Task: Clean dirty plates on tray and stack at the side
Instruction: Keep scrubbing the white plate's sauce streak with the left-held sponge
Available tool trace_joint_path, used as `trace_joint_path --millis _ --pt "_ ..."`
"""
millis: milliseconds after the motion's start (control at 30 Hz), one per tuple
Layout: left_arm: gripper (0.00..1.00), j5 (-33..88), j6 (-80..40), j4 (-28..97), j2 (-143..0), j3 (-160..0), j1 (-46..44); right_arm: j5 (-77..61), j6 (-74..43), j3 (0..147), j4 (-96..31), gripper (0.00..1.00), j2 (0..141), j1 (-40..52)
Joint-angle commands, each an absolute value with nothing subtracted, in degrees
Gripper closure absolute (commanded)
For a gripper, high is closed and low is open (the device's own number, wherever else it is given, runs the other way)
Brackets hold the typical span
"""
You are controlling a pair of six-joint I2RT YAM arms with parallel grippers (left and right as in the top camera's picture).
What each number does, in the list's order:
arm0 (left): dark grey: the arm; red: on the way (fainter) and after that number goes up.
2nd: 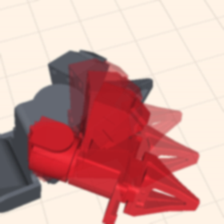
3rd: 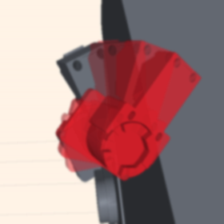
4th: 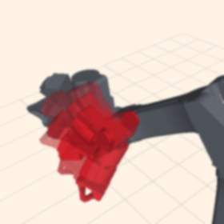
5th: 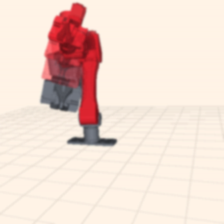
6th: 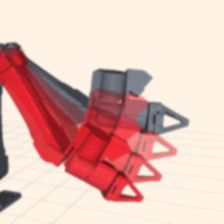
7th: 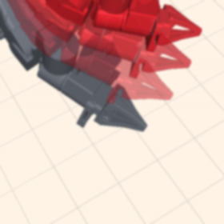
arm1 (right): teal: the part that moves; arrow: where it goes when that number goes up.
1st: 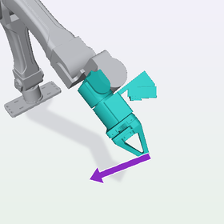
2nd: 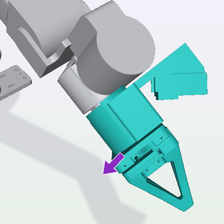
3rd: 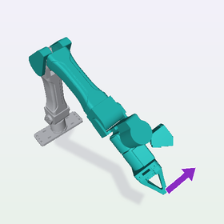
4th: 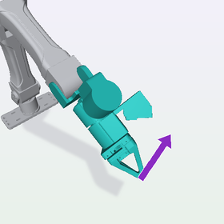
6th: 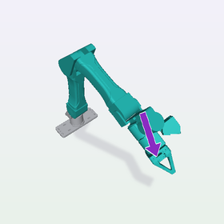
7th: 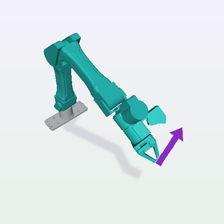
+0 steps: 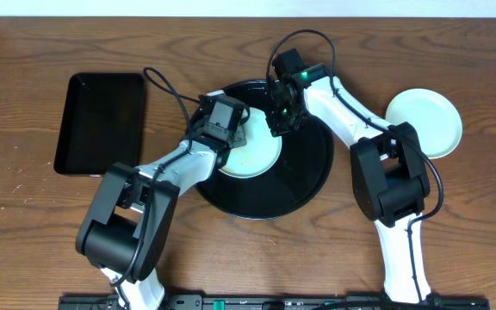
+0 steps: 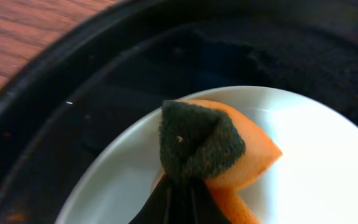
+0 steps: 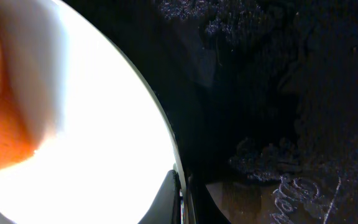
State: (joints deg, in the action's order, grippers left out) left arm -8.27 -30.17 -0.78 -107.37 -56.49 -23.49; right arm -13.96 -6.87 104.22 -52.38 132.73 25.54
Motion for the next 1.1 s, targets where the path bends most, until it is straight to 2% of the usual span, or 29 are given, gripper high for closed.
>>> trace_joint_path --millis 0,233,400,667,800,1067 --pt "0.92 -9.6 -26.0 2.7 -106.9 -56.2 -21.1 -13.3 -5.7 102.6 -52.9 0.99 136.4 26.8" --pt "0.92 -13.7 -22.1 4.2 -96.7 -56.2 -20.8 -13.3 -5.7 102.6 -52.9 0.99 136.4 26.8" --pt "0.92 -15.1 -24.0 4.5 -91.5 -56.2 -20.9 -13.3 -5.7 102.6 -52.7 0.99 136.4 26.8" --pt "0.92 3.1 -36.7 4.1 -96.0 -56.1 -21.0 -13.3 -5.7 102.6 -52.7 0.99 136.4 26.8" --pt "0.93 10.1 -37.6 1.8 -101.2 -56.1 -21.0 -13.3 -5.7 102.6 -52.6 0.99 136.4 26.8" --pt "0.92 13.0 -37.2 1.2 -105.3 -56.1 -20.9 -13.3 -5.7 102.6 -52.6 0.99 136.4 26.8"
